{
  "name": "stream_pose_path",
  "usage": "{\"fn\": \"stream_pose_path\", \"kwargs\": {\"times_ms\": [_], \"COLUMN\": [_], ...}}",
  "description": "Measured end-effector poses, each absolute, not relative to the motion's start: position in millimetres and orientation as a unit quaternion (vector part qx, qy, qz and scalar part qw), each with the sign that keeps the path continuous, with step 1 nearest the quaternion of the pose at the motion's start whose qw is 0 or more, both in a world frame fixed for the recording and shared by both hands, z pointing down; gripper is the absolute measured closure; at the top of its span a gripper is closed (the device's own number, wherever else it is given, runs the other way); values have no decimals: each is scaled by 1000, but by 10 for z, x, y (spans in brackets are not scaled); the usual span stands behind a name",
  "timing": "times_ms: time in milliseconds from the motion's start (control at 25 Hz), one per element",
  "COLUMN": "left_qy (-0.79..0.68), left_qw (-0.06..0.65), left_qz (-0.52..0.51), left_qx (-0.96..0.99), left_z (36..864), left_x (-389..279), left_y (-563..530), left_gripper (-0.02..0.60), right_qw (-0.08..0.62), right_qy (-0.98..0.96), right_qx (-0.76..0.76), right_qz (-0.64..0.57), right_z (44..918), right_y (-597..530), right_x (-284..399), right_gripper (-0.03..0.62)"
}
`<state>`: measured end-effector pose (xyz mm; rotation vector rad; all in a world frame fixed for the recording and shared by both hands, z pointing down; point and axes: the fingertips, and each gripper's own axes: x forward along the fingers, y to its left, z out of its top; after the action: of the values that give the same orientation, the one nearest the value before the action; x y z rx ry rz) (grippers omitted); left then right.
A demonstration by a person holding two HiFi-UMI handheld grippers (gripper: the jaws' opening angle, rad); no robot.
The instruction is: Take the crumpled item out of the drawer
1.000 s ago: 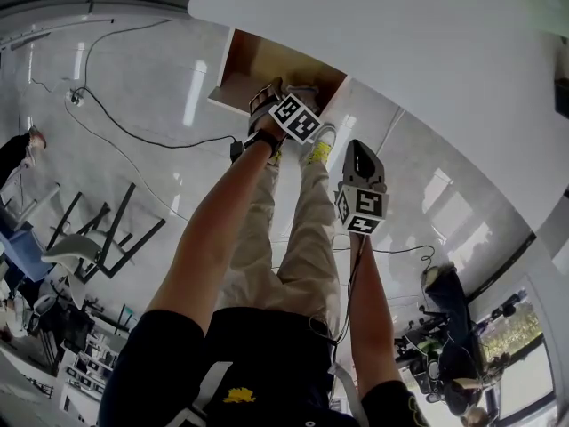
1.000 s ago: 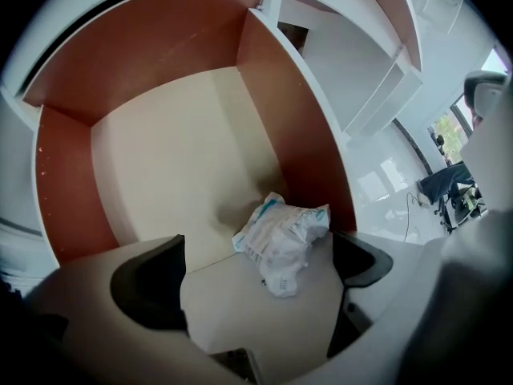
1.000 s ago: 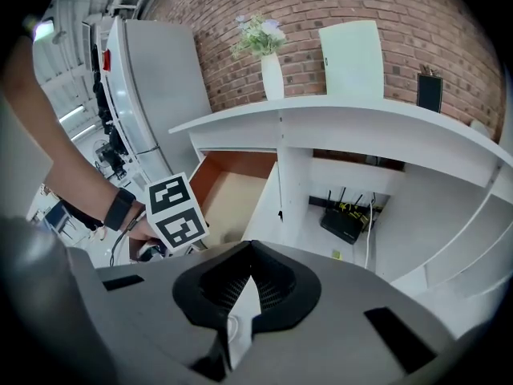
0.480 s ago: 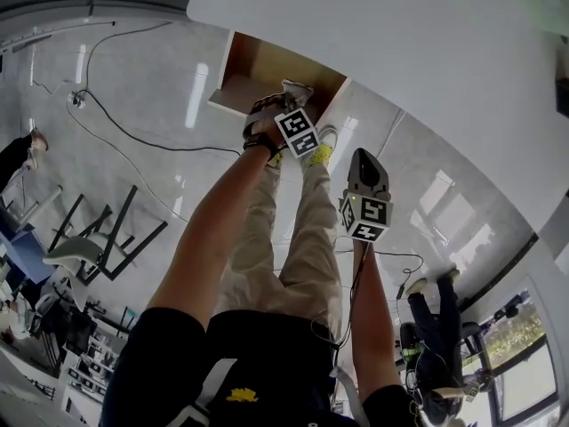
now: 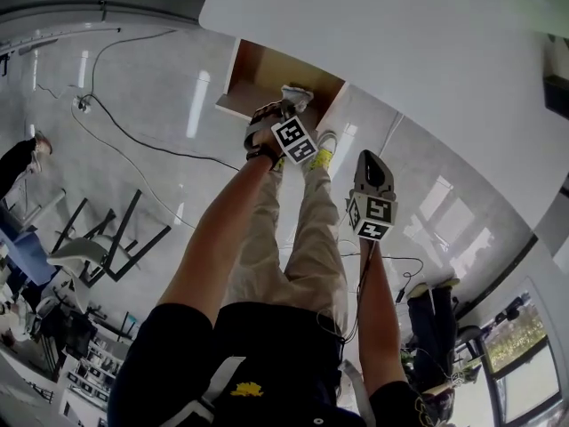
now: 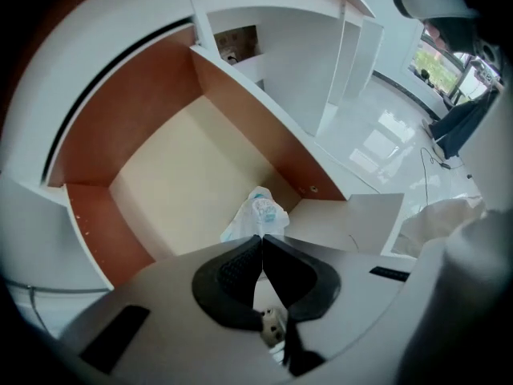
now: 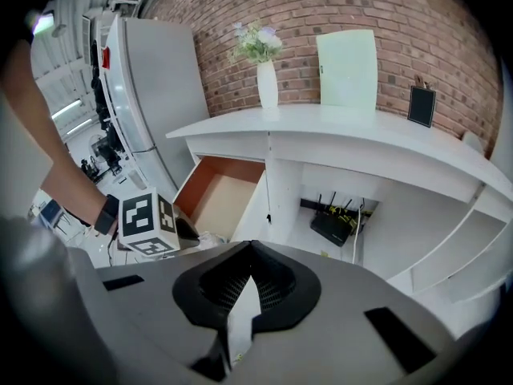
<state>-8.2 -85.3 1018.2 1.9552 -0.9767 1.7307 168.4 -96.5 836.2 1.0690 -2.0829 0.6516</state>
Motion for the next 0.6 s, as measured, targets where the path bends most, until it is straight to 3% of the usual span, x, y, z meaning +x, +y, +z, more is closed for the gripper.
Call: {"fn": "stream_pose_path", "kwargs": {"times_ms": [600], "left_qy": [-431], "left_qw": [112], "left_qz": [529], "left_qx": [723], "left_z": [7978], "left_x": [-613], "left_y": [-828], "left_gripper": [560], "right_qw": [289], "right_qy": [-835], "right_qx": [428], "right_qz": [191], "right_z": [6620], "right_y": [-1407], "right_x": [1448], "right_gripper": [568]}}
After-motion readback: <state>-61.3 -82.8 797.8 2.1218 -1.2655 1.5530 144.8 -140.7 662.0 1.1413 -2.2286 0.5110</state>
